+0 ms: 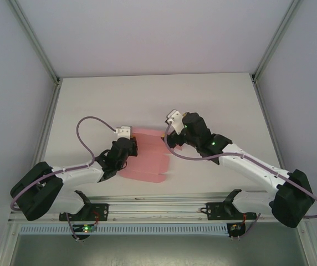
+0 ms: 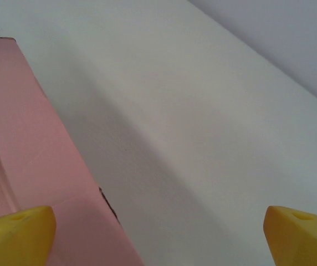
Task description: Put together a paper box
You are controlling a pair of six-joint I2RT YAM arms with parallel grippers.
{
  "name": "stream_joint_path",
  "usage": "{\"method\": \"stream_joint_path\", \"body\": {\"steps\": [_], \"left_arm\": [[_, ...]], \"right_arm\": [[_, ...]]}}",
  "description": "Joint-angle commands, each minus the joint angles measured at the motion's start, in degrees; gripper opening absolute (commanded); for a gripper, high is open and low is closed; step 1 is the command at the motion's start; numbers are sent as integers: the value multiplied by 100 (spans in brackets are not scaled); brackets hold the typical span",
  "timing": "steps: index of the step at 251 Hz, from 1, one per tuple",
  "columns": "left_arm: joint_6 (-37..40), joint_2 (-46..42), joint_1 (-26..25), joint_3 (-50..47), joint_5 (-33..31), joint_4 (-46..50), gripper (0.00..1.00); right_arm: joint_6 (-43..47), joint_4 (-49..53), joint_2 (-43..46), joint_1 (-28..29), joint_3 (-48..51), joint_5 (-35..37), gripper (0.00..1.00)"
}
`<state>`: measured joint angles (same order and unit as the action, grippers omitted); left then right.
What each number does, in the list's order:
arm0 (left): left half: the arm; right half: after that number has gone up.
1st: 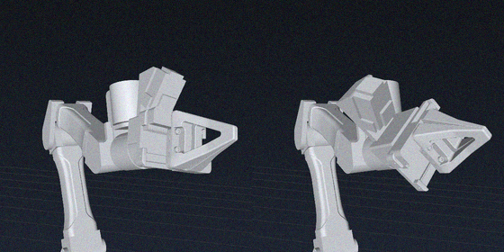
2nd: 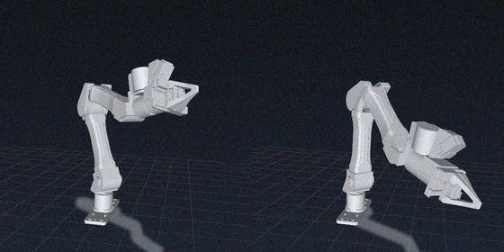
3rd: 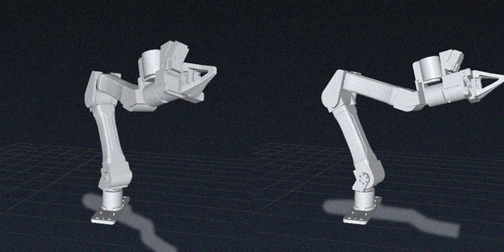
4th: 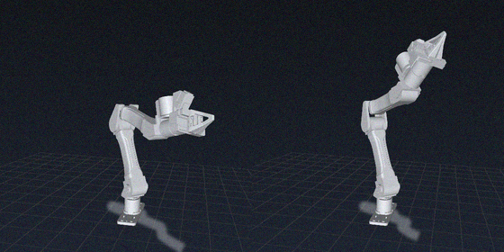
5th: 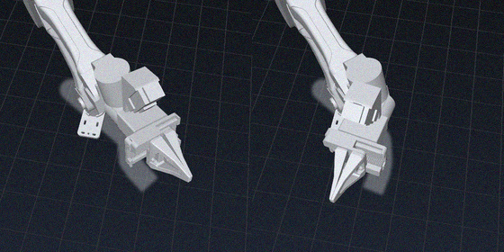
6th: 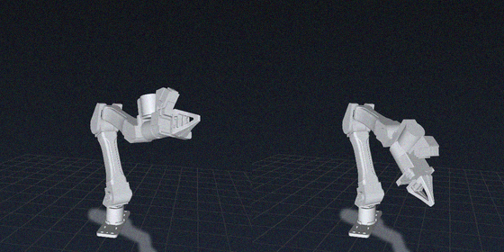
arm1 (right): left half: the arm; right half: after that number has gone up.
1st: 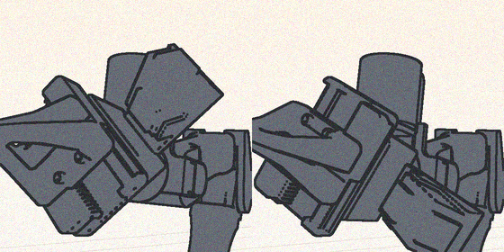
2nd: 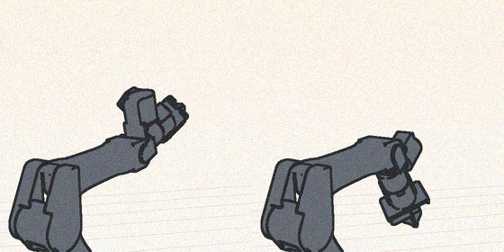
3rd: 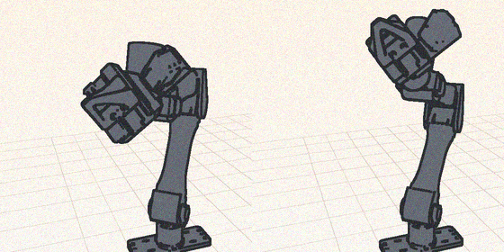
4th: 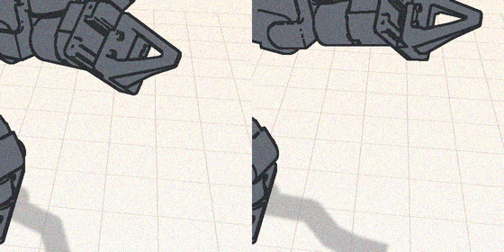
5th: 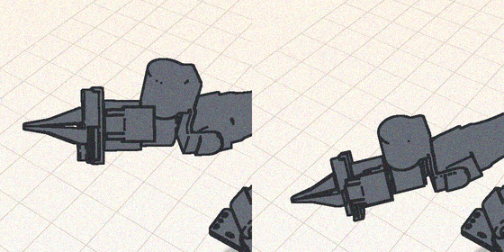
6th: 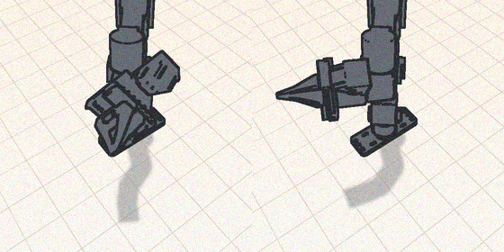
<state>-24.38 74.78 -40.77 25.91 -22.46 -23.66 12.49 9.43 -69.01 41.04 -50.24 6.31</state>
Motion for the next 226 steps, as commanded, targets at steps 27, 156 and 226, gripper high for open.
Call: {"method": "stream_joint_path", "body": {"steps": [27, 156, 226], "left_arm": [[275, -271, 1, 390, -4, 790, 0], [41, -454, 0, 646, -79, 1532, 0], [-663, -291, -1, 960, -578, 2077, 0]], "right_arm": [[1455, 1148, 253, -1, -812, -281, 95], [1903, 957, -1145, 644, -1255, 1481, 44], [1130, 330, -1939, 1152, -1638, 3242, 10]]}}
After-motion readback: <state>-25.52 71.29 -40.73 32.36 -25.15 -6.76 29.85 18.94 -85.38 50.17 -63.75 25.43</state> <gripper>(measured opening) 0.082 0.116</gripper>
